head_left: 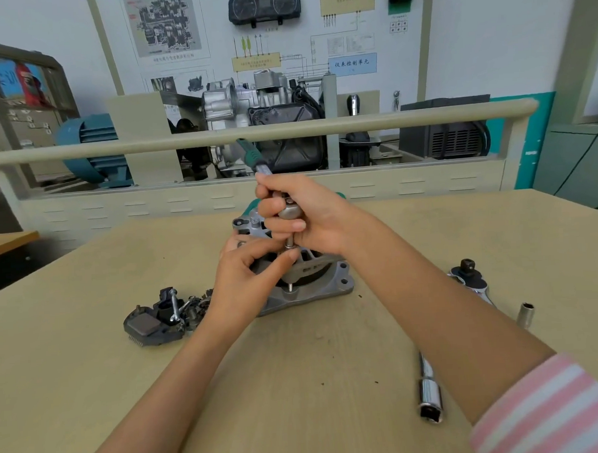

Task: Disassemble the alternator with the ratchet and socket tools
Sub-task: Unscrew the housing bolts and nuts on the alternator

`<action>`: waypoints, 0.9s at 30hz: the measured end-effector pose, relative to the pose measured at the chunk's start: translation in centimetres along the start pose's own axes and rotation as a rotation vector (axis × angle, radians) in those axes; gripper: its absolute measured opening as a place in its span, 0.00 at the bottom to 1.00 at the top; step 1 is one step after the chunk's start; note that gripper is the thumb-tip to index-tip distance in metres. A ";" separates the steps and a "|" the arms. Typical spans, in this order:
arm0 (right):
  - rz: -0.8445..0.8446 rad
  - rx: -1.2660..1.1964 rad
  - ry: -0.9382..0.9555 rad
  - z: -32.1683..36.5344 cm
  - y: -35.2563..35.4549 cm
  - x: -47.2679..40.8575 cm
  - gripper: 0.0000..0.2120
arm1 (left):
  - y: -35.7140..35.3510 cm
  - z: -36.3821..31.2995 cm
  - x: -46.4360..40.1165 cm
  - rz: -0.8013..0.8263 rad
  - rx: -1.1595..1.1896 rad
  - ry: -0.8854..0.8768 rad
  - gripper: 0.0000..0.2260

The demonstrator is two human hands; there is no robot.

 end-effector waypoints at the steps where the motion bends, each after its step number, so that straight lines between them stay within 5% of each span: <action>1: -0.008 -0.013 0.019 -0.1 -0.1 0.1 0.15 | 0.0 0.0 0.0 0.002 -0.004 -0.002 0.08; 9: -0.658 -0.437 0.452 -3.0 -1.6 0.2 0.13 | -0.1 0.0 0.0 -0.011 -0.049 -0.012 0.15; 12: -0.584 -0.363 0.338 -2.1 -1.1 0.0 0.11 | -0.1 -0.2 0.1 -0.031 -0.044 0.009 0.10; 17: -0.038 0.099 -0.034 0.3 0.2 0.1 0.13 | -0.1 -0.3 0.1 -0.018 0.023 0.084 0.06; 19: 0.034 0.161 -0.062 0.2 -0.1 0.1 0.13 | 0.0 -0.4 0.0 0.004 0.055 0.094 0.03; 23: -0.115 -0.037 0.062 -0.7 -0.3 0.1 0.14 | 0.0 -0.8 -0.1 -0.004 0.038 0.038 0.08; 27: -0.571 -0.372 0.371 -2.5 -1.0 0.5 0.13 | -0.1 -0.3 -0.1 -0.019 0.024 0.026 0.05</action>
Point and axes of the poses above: each hand's wrist, its own x-axis away from the middle knuckle, its own y-axis out of the back of the hand, z = x × y, the point moved 2 cm from there along -x, towards the middle knuckle, and after that the axes turned 13 degrees about -y, right-handed, at the moved point
